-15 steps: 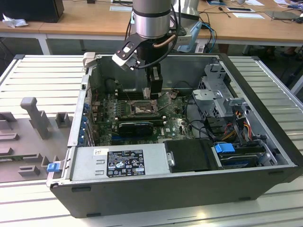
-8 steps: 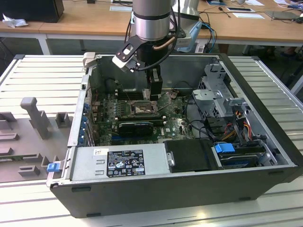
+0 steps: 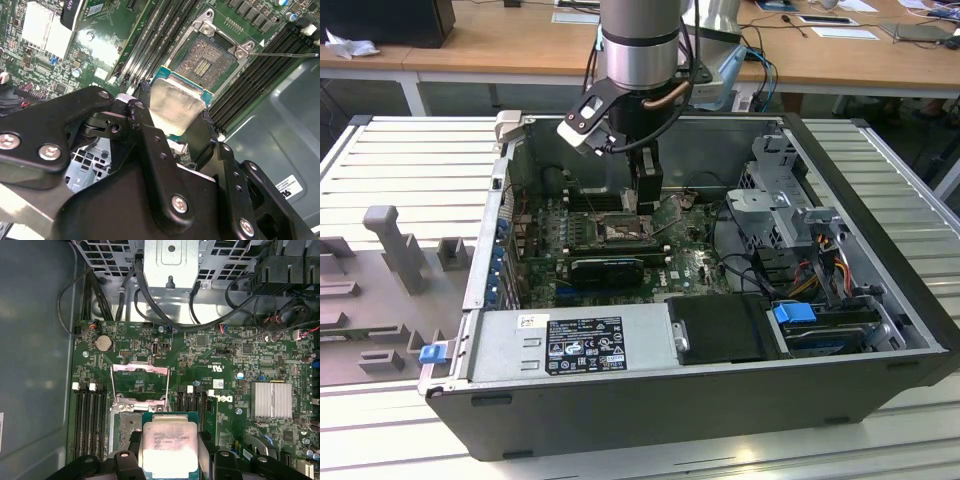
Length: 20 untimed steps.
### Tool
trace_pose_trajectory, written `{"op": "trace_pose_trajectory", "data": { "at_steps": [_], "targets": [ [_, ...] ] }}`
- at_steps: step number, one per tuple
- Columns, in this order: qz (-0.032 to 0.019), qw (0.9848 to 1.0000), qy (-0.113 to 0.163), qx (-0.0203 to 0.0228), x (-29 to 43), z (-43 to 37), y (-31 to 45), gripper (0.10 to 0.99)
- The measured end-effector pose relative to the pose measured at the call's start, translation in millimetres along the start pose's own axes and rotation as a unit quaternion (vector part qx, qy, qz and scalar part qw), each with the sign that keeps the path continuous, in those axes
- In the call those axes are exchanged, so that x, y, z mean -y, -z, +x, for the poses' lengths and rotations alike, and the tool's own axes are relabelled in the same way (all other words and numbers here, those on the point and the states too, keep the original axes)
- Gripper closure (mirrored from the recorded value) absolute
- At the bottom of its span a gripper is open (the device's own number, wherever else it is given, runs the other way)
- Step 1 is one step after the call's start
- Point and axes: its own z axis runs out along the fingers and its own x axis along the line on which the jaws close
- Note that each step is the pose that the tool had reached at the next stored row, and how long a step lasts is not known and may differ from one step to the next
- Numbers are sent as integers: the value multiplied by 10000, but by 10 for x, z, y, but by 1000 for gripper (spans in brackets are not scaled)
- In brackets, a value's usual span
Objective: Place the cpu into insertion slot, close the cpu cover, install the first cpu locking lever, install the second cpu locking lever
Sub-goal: 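Place the cpu into insertion slot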
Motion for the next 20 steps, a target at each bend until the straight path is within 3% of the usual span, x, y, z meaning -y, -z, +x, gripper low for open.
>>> {"op": "trace_pose_trajectory", "data": {
  "at_steps": [14,20],
  "targets": [
    [0,10000,-2,0,5,-1,-63,561],
    [-3,9999,-144,11,15,30,-131,561]
  ]
}}
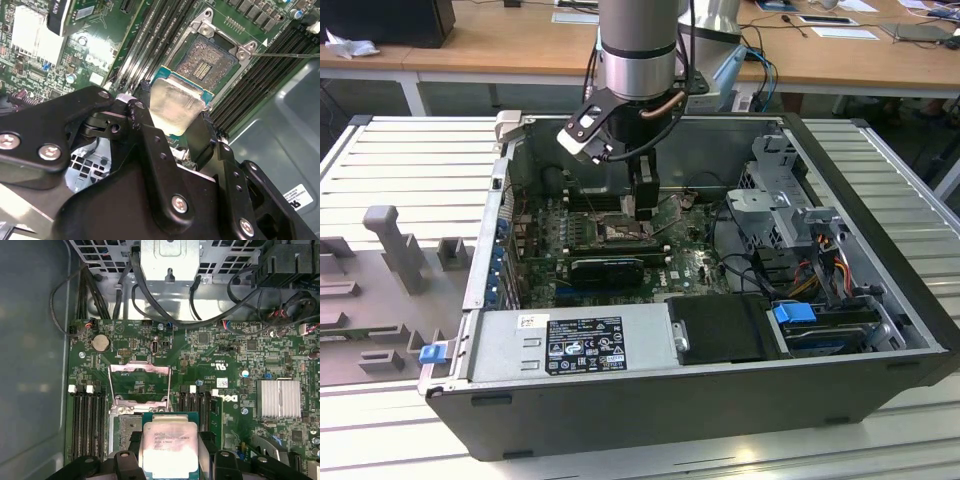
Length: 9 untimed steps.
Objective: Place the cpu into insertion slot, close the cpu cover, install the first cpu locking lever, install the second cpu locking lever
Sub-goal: 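Place the cpu into insertion slot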
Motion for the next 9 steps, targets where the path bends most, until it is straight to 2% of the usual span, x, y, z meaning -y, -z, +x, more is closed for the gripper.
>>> {"op": "trace_pose_trajectory", "data": {
  "at_steps": [9],
  "targets": [
    [-3,9999,-108,8,44,4,-56,561]
  ]
}}
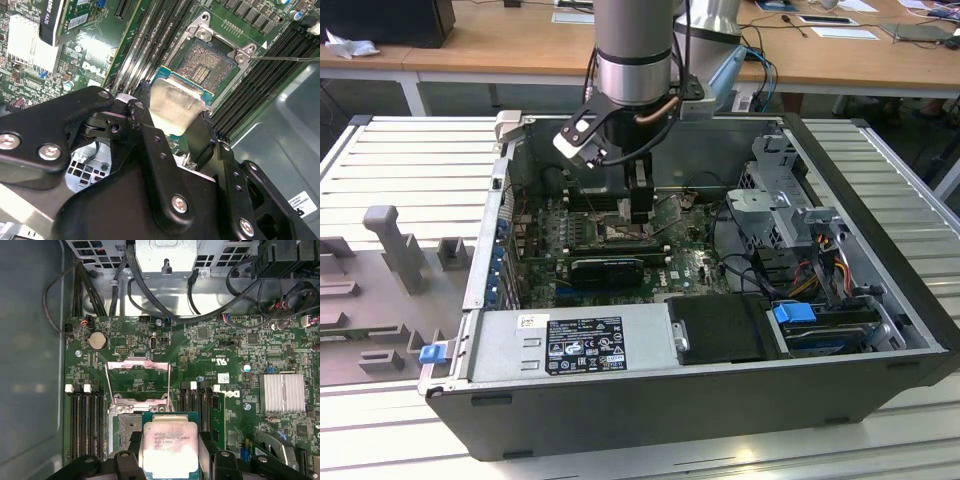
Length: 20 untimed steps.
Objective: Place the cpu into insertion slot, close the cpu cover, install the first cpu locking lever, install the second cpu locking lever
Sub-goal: 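Place the cpu into insertion slot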
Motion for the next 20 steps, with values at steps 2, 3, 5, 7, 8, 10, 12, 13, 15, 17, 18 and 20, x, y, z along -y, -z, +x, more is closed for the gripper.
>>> {"op": "trace_pose_trajectory", "data": {
  "at_steps": [2,3,5,7,8,10,12,13,15,17,18,20],
  "targets": [
    [1,10000,1,1,2,-1,-14,561],
    [1,10000,0,2,3,-1,-26,561],
    [-1,10000,0,3,4,-2,-35,561],
    [-14,10000,-1,1,13,-1,-53,561],
    [-14,10000,0,1,15,-2,-61,561],
    [-14,10000,1,1,17,-2,-72,561],
    [-13,10000,-1,1,21,5,-102,561],
    [-14,10000,-15,1,24,28,-137,561],
    [-14,10000,-24,3,27,48,-166,561],
    [-14,10000,-25,3,30,74,-187,561],
    [-14,10000,-25,3,31,97,-197,561],
    [-15,10000,-25,2,39,139,-214,561]
  ]
}}
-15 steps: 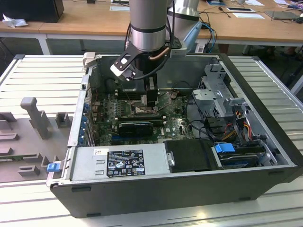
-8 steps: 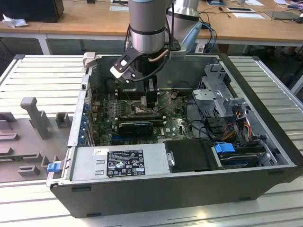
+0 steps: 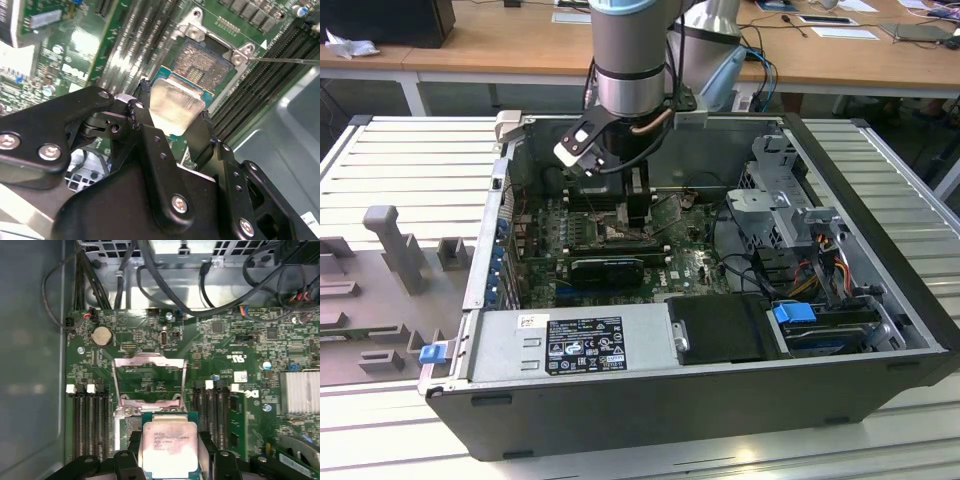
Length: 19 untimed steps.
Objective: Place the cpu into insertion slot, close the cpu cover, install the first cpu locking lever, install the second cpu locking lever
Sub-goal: 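Place the cpu into insertion slot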
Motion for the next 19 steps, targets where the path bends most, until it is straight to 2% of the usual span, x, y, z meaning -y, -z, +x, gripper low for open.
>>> {"op": "trace_pose_trajectory", "data": {
  "at_steps": [5,8,9,11,14,19],
  "targets": [
    [1,10000,0,1,103,56,-77,561],
    [1,10000,0,1,144,79,-173,561],
    [1,10000,16,-13,166,80,-227,561],
    [2,10000,22,-18,172,81,-285,561],
    [2,10000,37,-20,177,88,-329,561],
    [1,10000,38,-21,180,117,-362,561]
  ]
}}
